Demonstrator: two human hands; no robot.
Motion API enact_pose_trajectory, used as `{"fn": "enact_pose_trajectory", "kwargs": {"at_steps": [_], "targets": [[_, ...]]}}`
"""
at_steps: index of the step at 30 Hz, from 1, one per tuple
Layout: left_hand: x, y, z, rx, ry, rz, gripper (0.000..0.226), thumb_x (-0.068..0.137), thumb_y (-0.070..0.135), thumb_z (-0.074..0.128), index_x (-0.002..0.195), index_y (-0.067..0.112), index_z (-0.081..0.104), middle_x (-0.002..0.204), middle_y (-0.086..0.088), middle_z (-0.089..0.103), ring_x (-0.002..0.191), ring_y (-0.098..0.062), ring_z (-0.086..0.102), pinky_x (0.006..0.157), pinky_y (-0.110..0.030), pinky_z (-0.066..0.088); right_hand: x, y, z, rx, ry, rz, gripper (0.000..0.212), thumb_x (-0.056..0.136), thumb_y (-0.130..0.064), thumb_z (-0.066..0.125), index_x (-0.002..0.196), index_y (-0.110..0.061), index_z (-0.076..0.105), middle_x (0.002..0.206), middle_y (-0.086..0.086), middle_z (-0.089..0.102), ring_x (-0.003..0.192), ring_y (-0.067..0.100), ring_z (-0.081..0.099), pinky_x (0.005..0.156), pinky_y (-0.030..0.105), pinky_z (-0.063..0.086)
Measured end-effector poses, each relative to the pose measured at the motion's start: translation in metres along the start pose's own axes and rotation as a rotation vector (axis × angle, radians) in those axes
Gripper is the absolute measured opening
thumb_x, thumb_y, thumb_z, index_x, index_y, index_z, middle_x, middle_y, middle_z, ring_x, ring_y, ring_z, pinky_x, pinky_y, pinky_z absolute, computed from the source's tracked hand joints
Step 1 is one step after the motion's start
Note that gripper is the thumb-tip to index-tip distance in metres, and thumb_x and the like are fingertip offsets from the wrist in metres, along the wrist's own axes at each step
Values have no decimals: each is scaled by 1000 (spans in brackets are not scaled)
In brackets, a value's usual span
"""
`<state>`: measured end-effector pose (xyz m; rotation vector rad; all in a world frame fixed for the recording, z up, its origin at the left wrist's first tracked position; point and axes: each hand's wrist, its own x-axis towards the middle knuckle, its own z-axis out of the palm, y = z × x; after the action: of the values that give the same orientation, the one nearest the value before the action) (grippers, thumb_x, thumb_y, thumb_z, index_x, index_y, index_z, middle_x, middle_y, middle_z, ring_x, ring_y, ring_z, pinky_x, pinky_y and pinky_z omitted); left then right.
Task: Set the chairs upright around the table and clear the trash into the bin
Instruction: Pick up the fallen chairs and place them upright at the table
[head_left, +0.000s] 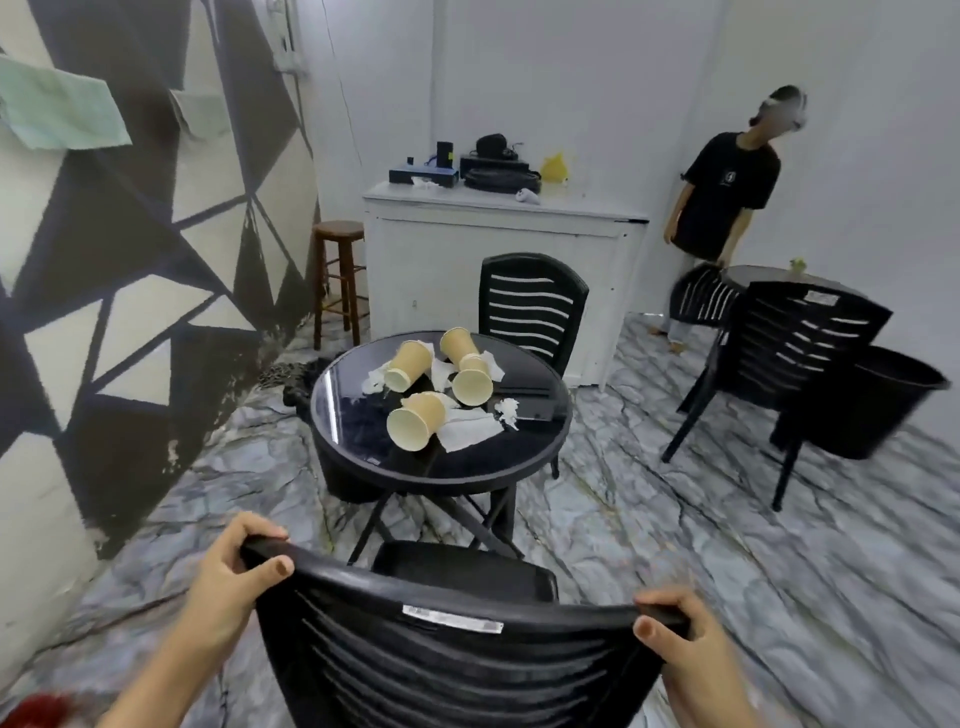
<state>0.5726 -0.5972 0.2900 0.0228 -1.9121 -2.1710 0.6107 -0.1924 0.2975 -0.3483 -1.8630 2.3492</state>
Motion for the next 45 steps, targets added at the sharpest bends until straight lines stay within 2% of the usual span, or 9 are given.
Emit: {"fn": "enact_pose_trajectory", "kwargs": {"at_steps": [6, 10, 16, 21, 25, 31, 35, 41, 45], "targets": [[51, -6, -41, 38, -188, -79, 66, 22, 54, 91, 68, 17, 60, 81, -15, 51, 68, -17, 55, 54, -17, 44, -30, 31, 40, -77, 127, -25, 71, 1, -53, 88, 55, -12, 69, 65, 0, 71, 61, 6, 64, 61, 16, 50], [77, -7, -63, 49, -256, -85, 64, 26, 56, 89, 70, 18, 63, 84, -14, 57, 77, -20, 58, 61, -18, 48, -43, 39, 71, -82, 82, 33, 47, 32, -37, 87, 67, -10, 69, 84, 9, 70, 75, 17, 63, 58, 12, 49], [80, -19, -120, 37, -186, -106, 71, 18, 62, 87, 67, 15, 65, 77, -8, 64, 73, -8, 64, 60, -15, 51, -53, 70, 124, -67, 90, -18, 68, 7, -46, 92, 59, -9, 68, 66, 4, 69, 59, 10, 62, 54, 16, 47], [45, -31, -122, 67, -194, -114, 76, 17, 67, 83, 67, 13, 65, 72, -8, 64, 68, -3, 61, 61, -11, 46, -38, 66, 108, 17, 46, -1, 54, 9, -16, 91, 57, -9, 68, 69, 4, 65, 59, 11, 62, 50, 16, 47], [26, -41, -110, 70, -115, -109, 93, 16, 70, 81, 77, 5, 56, 89, -22, 55, 79, -4, 60, 62, -8, 44, -30, 58, 90, 2, -23, 79, 56, 12, -24, 94, 59, -11, 67, 73, 3, 65, 69, 14, 63, 55, 21, 50], [15, -40, -83, 78, -172, -111, 100, 13, 63, 85, 78, -3, 49, 84, -18, 50, 63, 1, 56, 56, -9, 43, -35, 60, 66, 115, 28, 117, 23, 48, 9, 60, 56, -12, 66, 77, 8, 61, 74, 16, 63, 55, 24, 51], [27, -37, -87, 87, -185, -105, 100, 13, 63, 85, 79, -3, 48, 82, -14, 51, 61, 2, 56, 53, -10, 43, -39, 60, 76, 127, 28, 109, 42, 21, -8, 87, 57, -12, 64, 69, 6, 61, 59, 15, 58, 49, 21, 45], [62, -32, -120, 138, -263, -101, 72, 16, 63, 86, 68, 19, 62, 70, 11, 64, 73, -4, 62, 60, -14, 49, -57, 86, 110, 190, 50, 79, 44, 18, -1, 87, 54, -10, 65, 64, 9, 59, 51, 14, 56, 44, 19, 44], [69, -31, -134, 157, -273, -119, 68, 18, 63, 85, 65, 23, 58, 83, -4, 58, 86, -15, 60, 62, -16, 49, -53, 88, 125, 176, 25, 84, 59, 9, -22, 95, 57, -9, 64, 64, 3, 61, 54, 14, 55, 46, 20, 43]]}}
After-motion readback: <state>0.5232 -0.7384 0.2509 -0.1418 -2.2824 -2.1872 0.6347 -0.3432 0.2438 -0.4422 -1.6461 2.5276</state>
